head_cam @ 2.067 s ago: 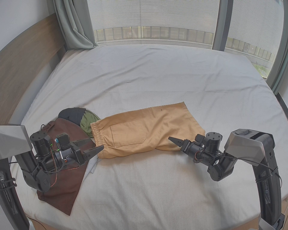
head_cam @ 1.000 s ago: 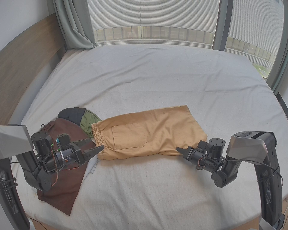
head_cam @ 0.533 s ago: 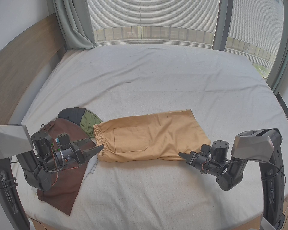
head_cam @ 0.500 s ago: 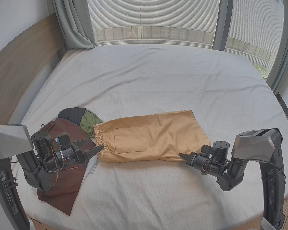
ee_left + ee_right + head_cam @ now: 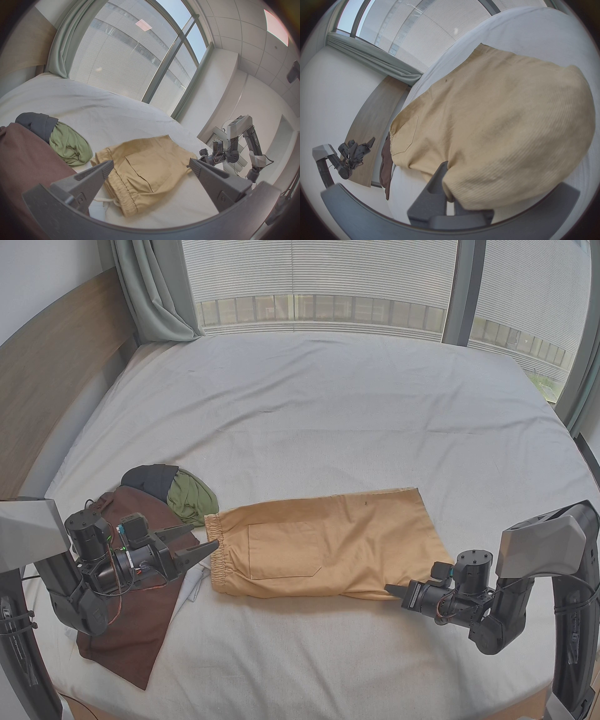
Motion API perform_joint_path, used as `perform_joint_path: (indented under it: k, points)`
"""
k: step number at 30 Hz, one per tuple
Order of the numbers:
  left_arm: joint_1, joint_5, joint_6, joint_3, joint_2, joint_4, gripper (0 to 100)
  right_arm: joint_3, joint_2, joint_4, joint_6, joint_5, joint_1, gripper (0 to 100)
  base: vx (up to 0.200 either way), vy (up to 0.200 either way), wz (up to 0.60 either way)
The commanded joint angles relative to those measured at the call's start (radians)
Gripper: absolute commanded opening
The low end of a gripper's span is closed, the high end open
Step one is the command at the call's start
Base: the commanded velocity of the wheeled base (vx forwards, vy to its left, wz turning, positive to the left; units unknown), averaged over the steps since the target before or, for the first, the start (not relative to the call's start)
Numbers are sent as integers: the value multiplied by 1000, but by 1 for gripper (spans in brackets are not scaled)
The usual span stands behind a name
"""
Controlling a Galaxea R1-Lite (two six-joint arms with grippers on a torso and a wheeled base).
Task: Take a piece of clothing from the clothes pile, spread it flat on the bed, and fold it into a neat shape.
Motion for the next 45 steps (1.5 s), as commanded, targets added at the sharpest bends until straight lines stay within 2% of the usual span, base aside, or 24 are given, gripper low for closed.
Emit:
perform_joint_path:
  k: [1, 4, 9, 14, 29, 30, 36, 45]
  points:
    - [-3, -12, -12, -12, -6, 1, 100, 91, -28, -37, -31, -1, 1, 0, 0, 0, 0]
    - [-1, -21, -19, -15, -1, 1, 100, 152, -28, -66, -54, -4, 3, 0, 0, 0, 0]
    - [3, -27, -67, -32, 2, 1, 100, 217, -28, -68, -78, -61, 3, 0, 0, 0, 0]
    - [8, -75, -85, -35, -1, 1, 100, 275, -31, -68, -101, -66, 3, 0, 0, 0, 0]
    - [2, -67, -93, -37, 19, 1, 100, 309, -34, -68, -100, -66, 0, 0, 0, 0, 0]
    - [2, -66, -93, -37, 19, 1, 100, 307, -34, -68, -100, -66, 0, 100, 0, 0, 0]
    - [3, -62, -84, -37, 27, -1, 100, 355, -46, -68, -108, -57, 4, 100, 0, 0, 0]
    - [0, -64, -81, -35, 19, -1, 100, 457, -83, -68, -247, 85, 6, 100, 0, 0, 0]
